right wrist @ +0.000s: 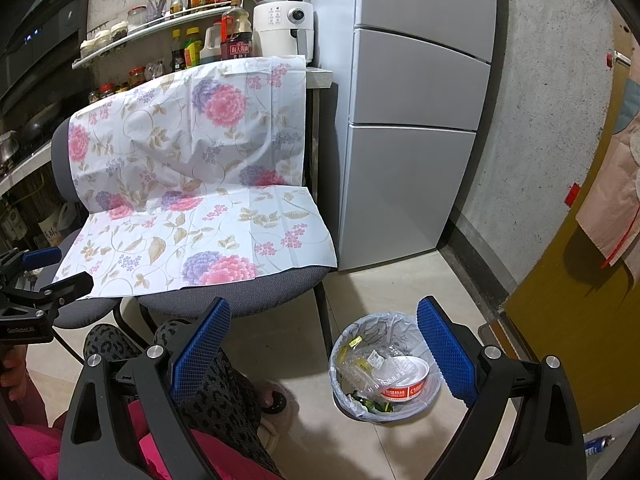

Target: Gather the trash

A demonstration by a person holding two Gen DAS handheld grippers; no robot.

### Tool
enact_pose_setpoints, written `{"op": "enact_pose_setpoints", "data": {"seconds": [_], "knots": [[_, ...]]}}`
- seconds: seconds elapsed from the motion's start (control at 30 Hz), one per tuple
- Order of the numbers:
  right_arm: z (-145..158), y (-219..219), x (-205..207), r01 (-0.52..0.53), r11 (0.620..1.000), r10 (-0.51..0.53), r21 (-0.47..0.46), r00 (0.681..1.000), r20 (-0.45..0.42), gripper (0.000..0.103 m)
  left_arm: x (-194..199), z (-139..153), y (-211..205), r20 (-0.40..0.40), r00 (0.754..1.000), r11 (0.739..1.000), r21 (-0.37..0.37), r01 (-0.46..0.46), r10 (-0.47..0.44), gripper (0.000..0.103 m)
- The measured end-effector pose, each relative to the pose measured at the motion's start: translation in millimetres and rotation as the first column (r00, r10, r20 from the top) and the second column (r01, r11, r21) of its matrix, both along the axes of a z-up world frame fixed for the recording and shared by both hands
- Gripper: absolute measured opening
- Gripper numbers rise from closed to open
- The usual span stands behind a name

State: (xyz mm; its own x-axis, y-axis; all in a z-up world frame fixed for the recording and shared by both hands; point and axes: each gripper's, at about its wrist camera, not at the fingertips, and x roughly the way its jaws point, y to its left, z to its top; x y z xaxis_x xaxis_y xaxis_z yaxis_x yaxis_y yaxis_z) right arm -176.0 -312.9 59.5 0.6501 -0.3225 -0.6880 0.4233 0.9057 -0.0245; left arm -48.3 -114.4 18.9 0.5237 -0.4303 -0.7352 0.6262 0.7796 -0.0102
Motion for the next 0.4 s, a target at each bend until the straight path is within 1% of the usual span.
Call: {"op": "enact_pose_setpoints", "data": {"seconds": [0.13, 0.23, 0.3, 0.4], "knots": [[-1, 1, 0, 0.003, 1.000, -0.003, 0.000, 1.000, -0.003, 0.094, 0, 0, 2, 0.005, 1.000, 1.000, -0.014, -0.010, 0.010, 0.096], [-7, 1, 4, 0.004, 1.000, -0.004, 0.001, 1.000, -0.009, 0.094, 8, -6, 1, -0.017, 1.000, 1.000, -0.015, -0.014, 0.014, 0.096], [-14, 2, 12, 0.000, 1.000, 0.000, 0.008, 1.000, -0.023, 0.094, 20, -17, 3, -0.045, 0.998, 0.999, 0.000, -0.032, 0.032, 0.096], [-32, 2, 39, -0.028, 0.999, 0.031, 0.041, 0.997, -0.064, 0.094, 47, -44, 9, -0.098, 0.992, 0.996, 0.039, -0.080, 0.084, 0.096]]}}
